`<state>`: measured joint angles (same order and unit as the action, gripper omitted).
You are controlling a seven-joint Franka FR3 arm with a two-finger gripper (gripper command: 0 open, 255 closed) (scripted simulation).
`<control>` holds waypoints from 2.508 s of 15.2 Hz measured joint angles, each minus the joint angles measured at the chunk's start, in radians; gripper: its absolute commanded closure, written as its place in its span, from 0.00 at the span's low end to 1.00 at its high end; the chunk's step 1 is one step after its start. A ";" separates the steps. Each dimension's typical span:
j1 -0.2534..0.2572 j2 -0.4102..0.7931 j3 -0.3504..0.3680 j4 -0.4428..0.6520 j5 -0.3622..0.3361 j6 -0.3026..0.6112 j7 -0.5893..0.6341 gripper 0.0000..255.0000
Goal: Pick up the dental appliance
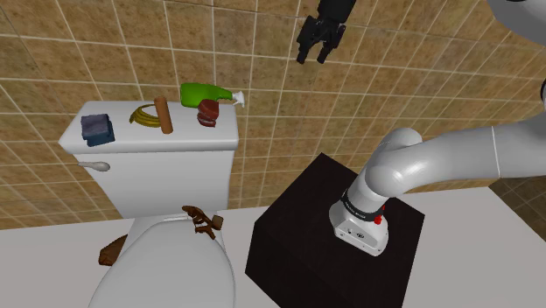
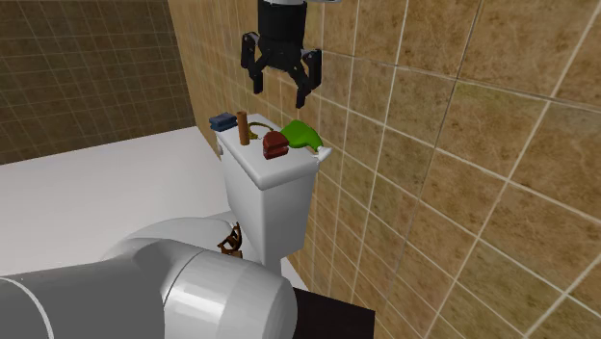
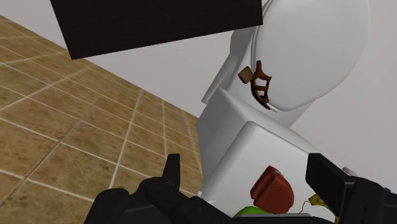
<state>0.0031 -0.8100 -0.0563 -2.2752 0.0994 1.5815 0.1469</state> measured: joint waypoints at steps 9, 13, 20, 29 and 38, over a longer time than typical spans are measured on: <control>0.025 0.186 0.090 -0.016 0.011 0.187 0.059 0.00; 0.032 0.311 0.131 0.005 0.001 0.280 0.087 0.00; 0.042 0.572 0.204 0.115 -0.046 0.409 0.165 0.00; 0.069 0.897 0.256 0.300 -0.158 0.507 0.276 0.00; 0.071 0.953 0.254 0.261 -0.178 0.598 0.291 1.00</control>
<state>0.0743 0.1431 0.1979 -2.0139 -0.0785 2.1793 0.4375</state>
